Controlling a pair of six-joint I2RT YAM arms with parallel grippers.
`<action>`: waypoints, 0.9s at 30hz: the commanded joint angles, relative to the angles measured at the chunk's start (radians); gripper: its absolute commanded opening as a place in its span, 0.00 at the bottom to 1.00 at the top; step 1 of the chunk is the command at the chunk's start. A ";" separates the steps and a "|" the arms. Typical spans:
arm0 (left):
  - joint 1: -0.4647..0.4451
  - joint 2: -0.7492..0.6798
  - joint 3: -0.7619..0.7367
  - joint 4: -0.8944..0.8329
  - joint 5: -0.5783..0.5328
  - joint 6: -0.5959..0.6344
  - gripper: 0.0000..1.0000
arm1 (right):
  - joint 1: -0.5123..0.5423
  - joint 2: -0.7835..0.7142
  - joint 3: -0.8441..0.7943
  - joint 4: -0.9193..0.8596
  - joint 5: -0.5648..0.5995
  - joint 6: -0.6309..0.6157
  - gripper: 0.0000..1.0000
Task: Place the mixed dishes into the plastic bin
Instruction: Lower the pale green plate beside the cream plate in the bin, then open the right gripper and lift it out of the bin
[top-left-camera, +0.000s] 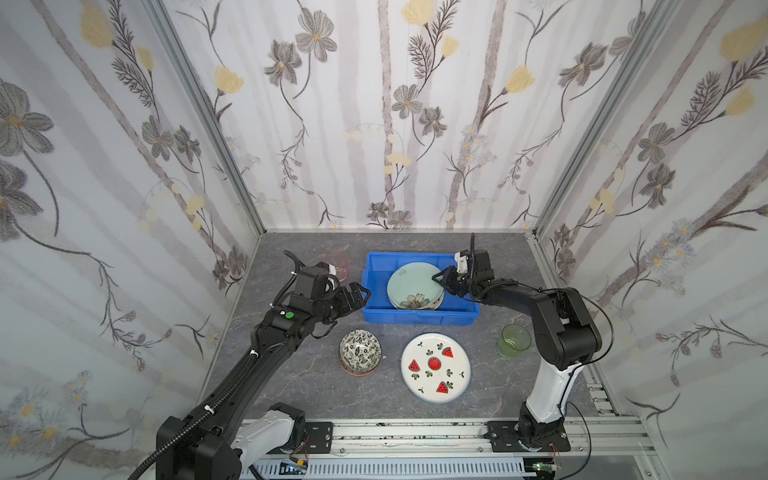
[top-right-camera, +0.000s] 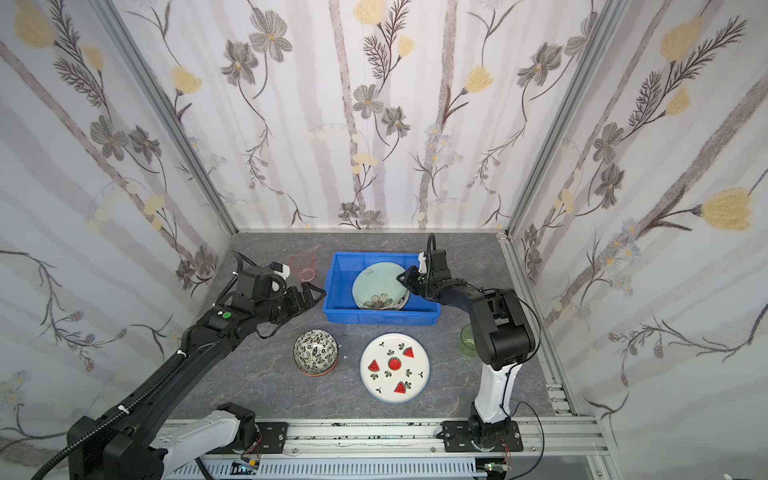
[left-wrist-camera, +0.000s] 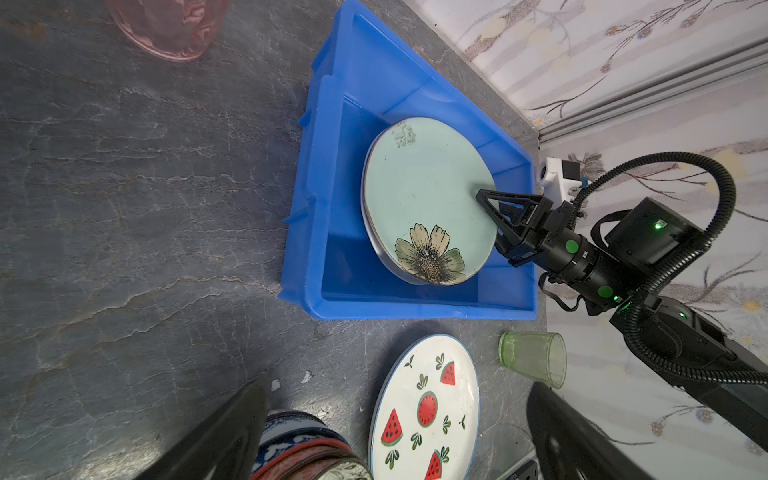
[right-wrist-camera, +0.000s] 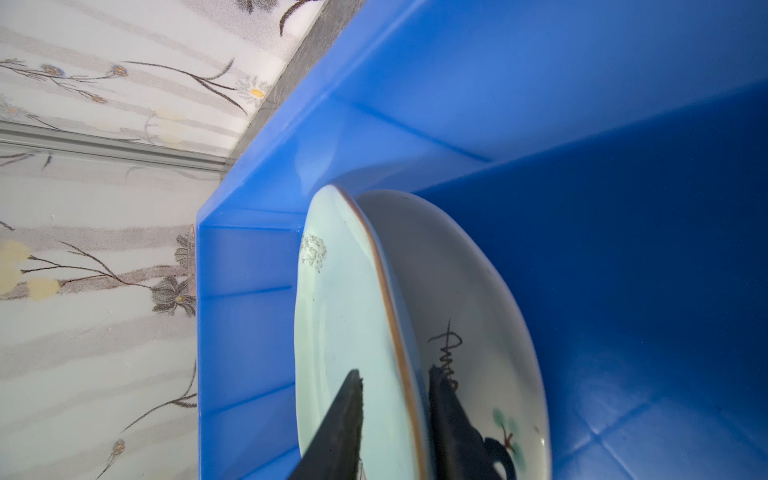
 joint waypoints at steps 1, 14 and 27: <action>0.000 -0.011 -0.008 0.012 -0.002 -0.005 1.00 | 0.000 0.000 0.002 0.044 0.019 -0.021 0.32; 0.001 -0.031 -0.025 0.012 -0.003 -0.017 1.00 | 0.002 0.006 0.028 -0.045 0.091 -0.092 0.41; 0.002 -0.028 -0.029 0.012 -0.004 -0.020 1.00 | 0.013 0.003 0.045 -0.101 0.167 -0.141 0.51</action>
